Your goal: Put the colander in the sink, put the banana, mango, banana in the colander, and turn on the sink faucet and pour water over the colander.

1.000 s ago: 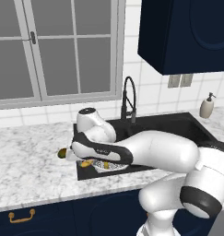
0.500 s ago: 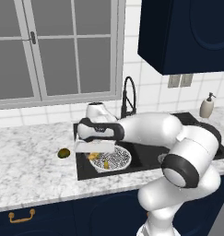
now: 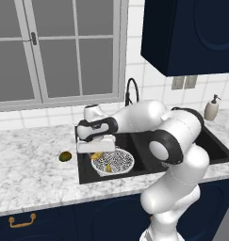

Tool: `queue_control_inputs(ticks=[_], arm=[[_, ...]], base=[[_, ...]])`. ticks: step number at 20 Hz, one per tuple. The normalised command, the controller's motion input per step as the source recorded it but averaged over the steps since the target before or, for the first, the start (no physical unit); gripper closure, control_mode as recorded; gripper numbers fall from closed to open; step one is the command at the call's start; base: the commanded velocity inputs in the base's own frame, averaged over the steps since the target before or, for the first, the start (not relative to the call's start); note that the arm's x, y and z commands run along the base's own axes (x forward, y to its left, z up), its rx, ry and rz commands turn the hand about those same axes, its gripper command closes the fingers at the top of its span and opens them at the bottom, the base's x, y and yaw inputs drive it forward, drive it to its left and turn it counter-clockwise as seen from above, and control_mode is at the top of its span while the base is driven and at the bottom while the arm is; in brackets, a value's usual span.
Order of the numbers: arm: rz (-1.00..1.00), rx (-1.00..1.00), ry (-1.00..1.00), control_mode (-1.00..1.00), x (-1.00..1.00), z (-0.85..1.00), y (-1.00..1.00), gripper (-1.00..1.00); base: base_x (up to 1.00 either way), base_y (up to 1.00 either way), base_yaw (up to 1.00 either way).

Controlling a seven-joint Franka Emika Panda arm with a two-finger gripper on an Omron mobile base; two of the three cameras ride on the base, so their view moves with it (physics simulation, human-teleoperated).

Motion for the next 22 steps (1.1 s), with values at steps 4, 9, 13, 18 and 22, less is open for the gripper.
queue_control_inputs(ticks=[4,9,13,18,22], arm=[[-0.02,-0.02,0.0,-1.0,0.26,-0.49,-0.35,1.0],[-0.05,-0.06,-0.12,-1.0,0.13,-0.42,-0.08,1.0],[-0.12,0.0,-0.18,-1.0,0.11,-0.22,-0.06,1.0],[-0.03,0.0,-0.02,-1.0,0.19,-0.06,-0.24,1.0],[-0.01,0.0,0.0,-1.0,0.1,-0.11,-0.3,1.0]], base=[[0.0,0.0,0.0],[0.0,0.0,0.0],[0.0,0.0,0.0],[0.0,0.0,0.0],[0.0,0.0,0.0]])
